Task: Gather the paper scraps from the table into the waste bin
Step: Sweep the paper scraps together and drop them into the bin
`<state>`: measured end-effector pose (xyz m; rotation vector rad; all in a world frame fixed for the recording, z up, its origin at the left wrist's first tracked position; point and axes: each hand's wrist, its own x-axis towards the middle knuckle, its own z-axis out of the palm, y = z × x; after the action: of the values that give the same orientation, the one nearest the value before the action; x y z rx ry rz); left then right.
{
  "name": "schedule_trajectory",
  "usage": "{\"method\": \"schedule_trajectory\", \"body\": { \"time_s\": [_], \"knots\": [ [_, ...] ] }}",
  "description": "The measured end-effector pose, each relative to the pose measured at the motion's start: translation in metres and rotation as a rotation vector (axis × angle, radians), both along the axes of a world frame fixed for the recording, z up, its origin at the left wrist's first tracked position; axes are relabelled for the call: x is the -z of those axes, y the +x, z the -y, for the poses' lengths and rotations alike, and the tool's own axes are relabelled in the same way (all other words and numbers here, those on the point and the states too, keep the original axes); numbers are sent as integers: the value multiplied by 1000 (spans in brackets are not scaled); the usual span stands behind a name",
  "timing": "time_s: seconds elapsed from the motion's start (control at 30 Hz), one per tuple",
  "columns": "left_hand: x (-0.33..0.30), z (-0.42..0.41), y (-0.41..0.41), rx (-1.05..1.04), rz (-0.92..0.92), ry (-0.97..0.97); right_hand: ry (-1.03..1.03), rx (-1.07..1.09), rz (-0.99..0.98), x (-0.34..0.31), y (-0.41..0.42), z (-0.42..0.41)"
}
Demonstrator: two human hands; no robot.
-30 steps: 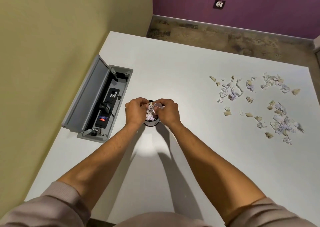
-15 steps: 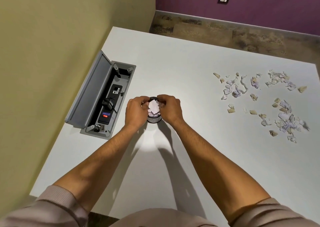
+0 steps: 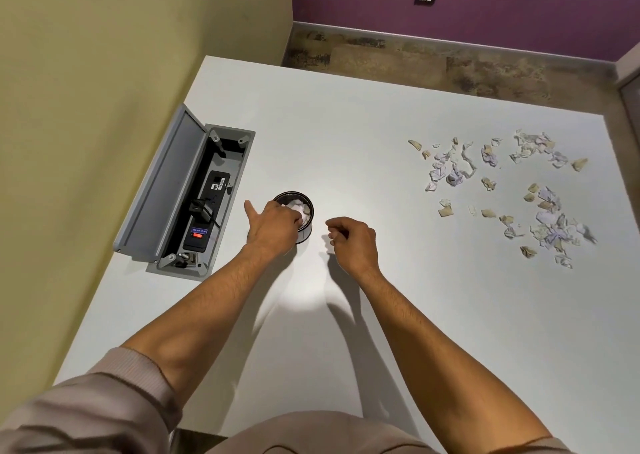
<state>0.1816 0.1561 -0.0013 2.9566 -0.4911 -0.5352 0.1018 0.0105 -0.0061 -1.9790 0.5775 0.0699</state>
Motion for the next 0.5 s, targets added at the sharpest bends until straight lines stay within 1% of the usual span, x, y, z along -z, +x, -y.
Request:
{"method": "schedule_trajectory", "body": {
  "time_s": [0.07,0.13,0.27,0.4,0.5],
  "knots": [
    [-1,2,1,-7,-40,5,24,15,-10,3,-10,4],
    [-3,2,0,-15,-16,-30,39,33,-16,5,-21,9],
    [-4,-1,-15,-51,172,-269,113,138,-13,8,-48,21],
    [2,1,-45,64,354,-379,158,259,7,10,-83,35],
    [14,2,-73,180,373,-409,99,318,9,15,-118,47]
  ]
}}
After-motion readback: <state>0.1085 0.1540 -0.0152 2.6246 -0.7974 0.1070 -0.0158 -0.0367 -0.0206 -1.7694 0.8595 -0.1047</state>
